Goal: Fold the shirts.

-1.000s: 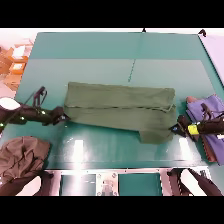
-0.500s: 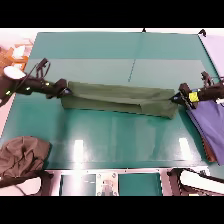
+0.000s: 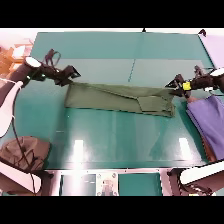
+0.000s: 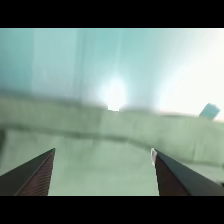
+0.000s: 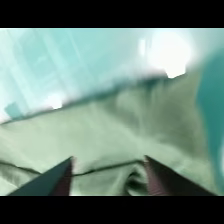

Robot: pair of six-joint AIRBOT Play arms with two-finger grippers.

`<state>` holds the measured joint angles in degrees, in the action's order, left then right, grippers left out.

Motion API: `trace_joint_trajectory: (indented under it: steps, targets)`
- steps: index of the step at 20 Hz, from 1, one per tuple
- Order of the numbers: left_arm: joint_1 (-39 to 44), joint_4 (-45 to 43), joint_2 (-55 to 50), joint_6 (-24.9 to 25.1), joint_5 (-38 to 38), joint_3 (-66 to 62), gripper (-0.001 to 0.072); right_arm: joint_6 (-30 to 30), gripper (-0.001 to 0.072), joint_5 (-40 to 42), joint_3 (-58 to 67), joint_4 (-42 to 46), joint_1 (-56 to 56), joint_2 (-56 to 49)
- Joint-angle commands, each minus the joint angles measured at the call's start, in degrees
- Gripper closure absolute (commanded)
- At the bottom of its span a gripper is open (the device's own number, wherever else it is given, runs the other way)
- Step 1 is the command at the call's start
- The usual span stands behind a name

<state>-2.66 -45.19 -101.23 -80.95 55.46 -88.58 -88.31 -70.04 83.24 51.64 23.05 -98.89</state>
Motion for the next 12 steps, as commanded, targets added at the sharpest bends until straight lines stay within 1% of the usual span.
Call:
trace_joint_trajectory:
  steps: [1, 2, 4, 5, 6, 7, 9, 10, 12]
  targets:
    - [-3.8, 0.17, -1.09, -0.04, 11.45, -7.63, -0.0013, 9.94, 0.0143, -10.51, 6.6, 1.77, 4.7, -1.55]
    - [-4.98, 0.2, -1.09, -0.07, 16.06, -9.75, -0.0012, 11.17, 0.0103, -12.37, 6.27, 2.95, 6.23, -1.62]
    - [-6.08, 0.17, -1.09, -0.09, 21.7, -12.41, -0.001, 15.32, 0.0101, -12.5, 2.84, 3.45, 8.24, -1.66]
    - [-6.16, 0.22, -1.09, -0.11, 22.97, -13.05, 0.0208, 17.14, 0.0098, -12.5, 0.92, 3.43, 8.57, -1.92]
    - [-6.14, 0.24, -1.09, -0.02, 23.89, -13.33, 0.0561, 18.73, 0.0019, -12.52, -0.72, 3.43, 8.52, -2.6]
    - [-5.79, 0.44, -1.09, -0.09, 24.26, -13.33, 0.0662, 19.71, 0.0006, -12.52, -1.99, 3.41, 8.48, -3.34]
    - [-5.09, 0.61, -1.09, -0.07, 25.03, -13.33, 0.0662, 21.55, 0.0006, -12.61, -3.56, 2.23, 8.41, -5.31]
    - [-4.63, 0.61, -1.09, -0.07, 25.18, -13.31, 0.0663, 21.75, 0.0006, -12.61, -3.8, 0.7, 8.37, -6.27]
    - [-3.87, 0.61, -1.09, -0.04, 25.05, -13.31, 0.0663, 24.52, 0.0004, -14.03, -3.82, -4.17, 8.22, -8.13]
